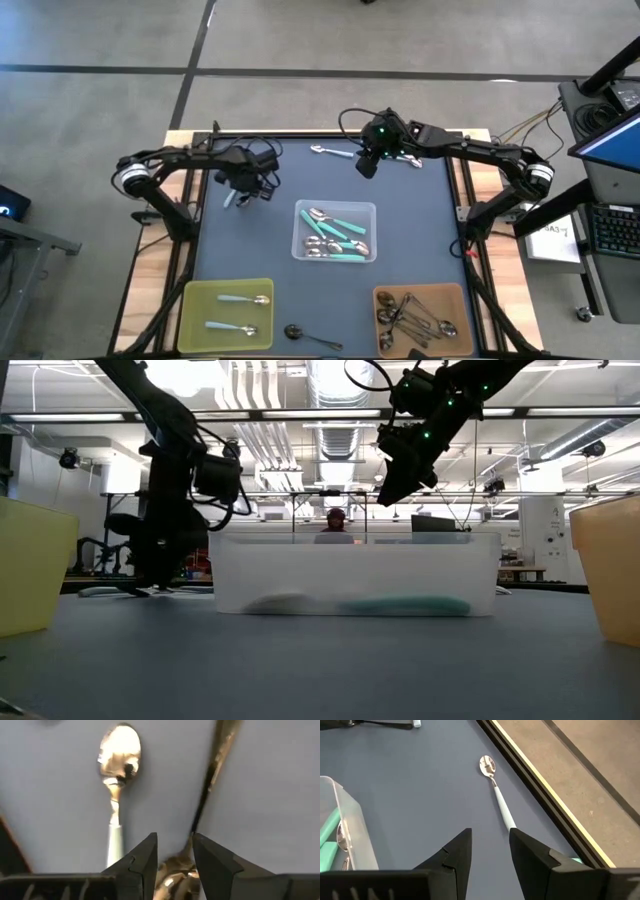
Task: Sort silverware by color (type)
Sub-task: Put the light blue spoon into the yellow bin
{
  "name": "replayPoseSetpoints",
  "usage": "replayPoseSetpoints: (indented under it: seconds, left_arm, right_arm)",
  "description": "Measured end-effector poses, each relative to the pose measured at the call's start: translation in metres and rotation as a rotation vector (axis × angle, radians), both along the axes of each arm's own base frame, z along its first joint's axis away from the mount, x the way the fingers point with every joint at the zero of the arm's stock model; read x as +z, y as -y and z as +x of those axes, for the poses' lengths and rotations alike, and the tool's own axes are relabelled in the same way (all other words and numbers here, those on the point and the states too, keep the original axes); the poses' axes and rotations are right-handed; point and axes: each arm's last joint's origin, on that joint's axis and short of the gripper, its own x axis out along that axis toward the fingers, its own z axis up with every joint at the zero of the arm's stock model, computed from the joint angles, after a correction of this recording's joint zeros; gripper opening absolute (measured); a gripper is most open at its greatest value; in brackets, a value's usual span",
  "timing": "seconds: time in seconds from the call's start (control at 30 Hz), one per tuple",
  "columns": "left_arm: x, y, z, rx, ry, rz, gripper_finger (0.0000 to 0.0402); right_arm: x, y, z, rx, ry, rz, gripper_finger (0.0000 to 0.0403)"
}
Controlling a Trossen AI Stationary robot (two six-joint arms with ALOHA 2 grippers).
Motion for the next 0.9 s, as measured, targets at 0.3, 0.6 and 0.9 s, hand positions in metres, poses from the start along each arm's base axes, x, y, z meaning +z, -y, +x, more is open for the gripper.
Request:
replayPoseSetpoints:
  seconds: [0.3,0.6,0.9]
  left_arm:
    - [0.003,0.001,-0.013,0.043,-0.151,0.064,0.0107]
    - [-0.021,0.009,-0.036,0.110,-0.173,-0.040,0.0107]
    - [-0.025,0.009,-0.036,0.075,-0.142,-0.089,0.0056]
  right_arm:
    - [0.000,0.000,0.000,-0.017,0.009,0.015,0.0123]
    - [0.000,0.000,0.000,-0.016,0.011,0.013,0.0123]
    - [0.000,0.000,0.000,-0.017,0.011,0.013,0.0123]
